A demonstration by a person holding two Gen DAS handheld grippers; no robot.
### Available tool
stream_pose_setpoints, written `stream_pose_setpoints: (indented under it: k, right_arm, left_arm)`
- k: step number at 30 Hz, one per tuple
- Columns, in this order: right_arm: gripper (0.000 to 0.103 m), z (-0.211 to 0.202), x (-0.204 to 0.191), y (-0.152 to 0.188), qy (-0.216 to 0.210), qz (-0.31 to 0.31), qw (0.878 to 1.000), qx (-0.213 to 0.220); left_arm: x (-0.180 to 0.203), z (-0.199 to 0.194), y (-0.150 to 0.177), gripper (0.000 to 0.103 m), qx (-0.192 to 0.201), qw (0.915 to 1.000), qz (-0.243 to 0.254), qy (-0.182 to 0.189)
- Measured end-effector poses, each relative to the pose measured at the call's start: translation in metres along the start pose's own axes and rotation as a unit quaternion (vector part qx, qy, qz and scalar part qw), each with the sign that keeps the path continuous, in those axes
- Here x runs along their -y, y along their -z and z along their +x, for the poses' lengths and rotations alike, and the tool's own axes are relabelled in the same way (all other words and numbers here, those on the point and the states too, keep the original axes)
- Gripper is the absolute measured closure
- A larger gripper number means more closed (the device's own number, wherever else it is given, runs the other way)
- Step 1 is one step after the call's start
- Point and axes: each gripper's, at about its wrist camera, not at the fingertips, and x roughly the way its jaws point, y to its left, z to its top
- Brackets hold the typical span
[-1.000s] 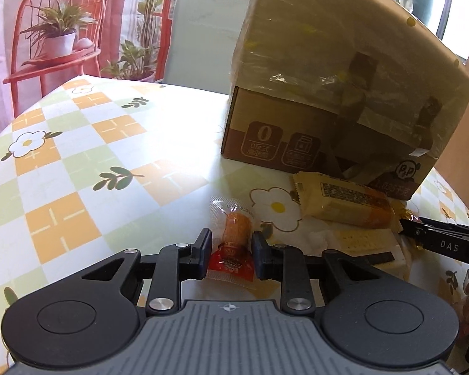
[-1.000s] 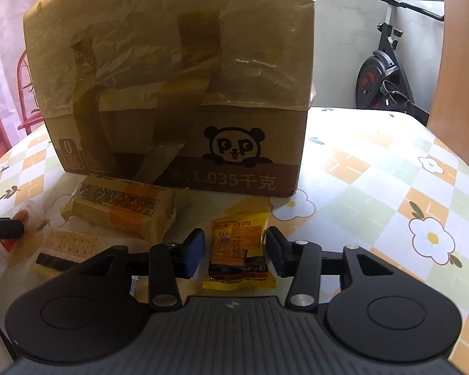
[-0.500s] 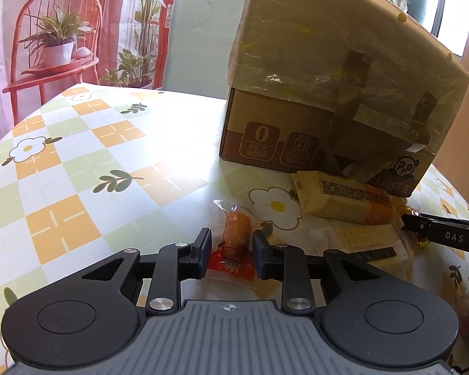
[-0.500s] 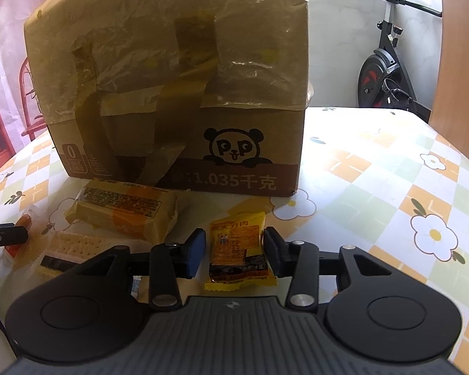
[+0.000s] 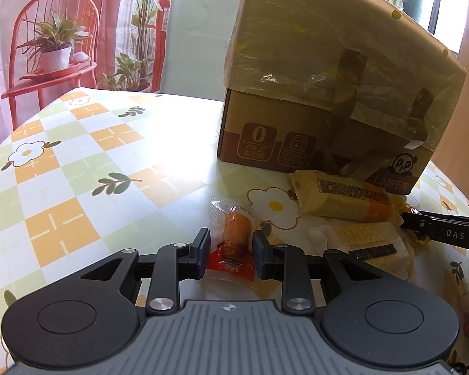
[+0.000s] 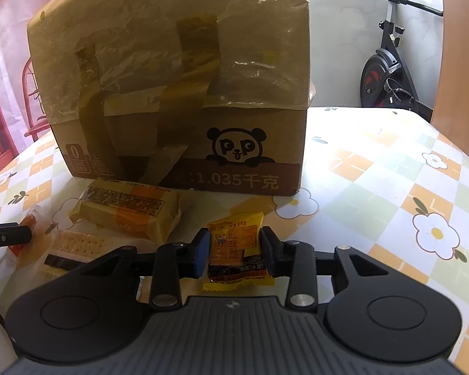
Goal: Organize snacks
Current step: 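Lift both held snacks and carry them over the open box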
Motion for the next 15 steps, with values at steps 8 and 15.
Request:
stream_pose_setpoints:
  k: [8, 15]
  right_arm:
    - [0.069, 0.0, -0.001, 0.001, 0.001, -0.001, 1.0, 0.004]
    - [0.069, -0.028, 0.006, -0.004, -0.009, 0.026, 0.998, 0.061]
  left_arm:
    - [-0.002, -0.001, -0.002, 0.074, -0.004, 1.0, -0.007, 0.0]
    - [0.001, -0.035, -0.04, 0.075, 0.049, 0.998, -0.004, 0.039]
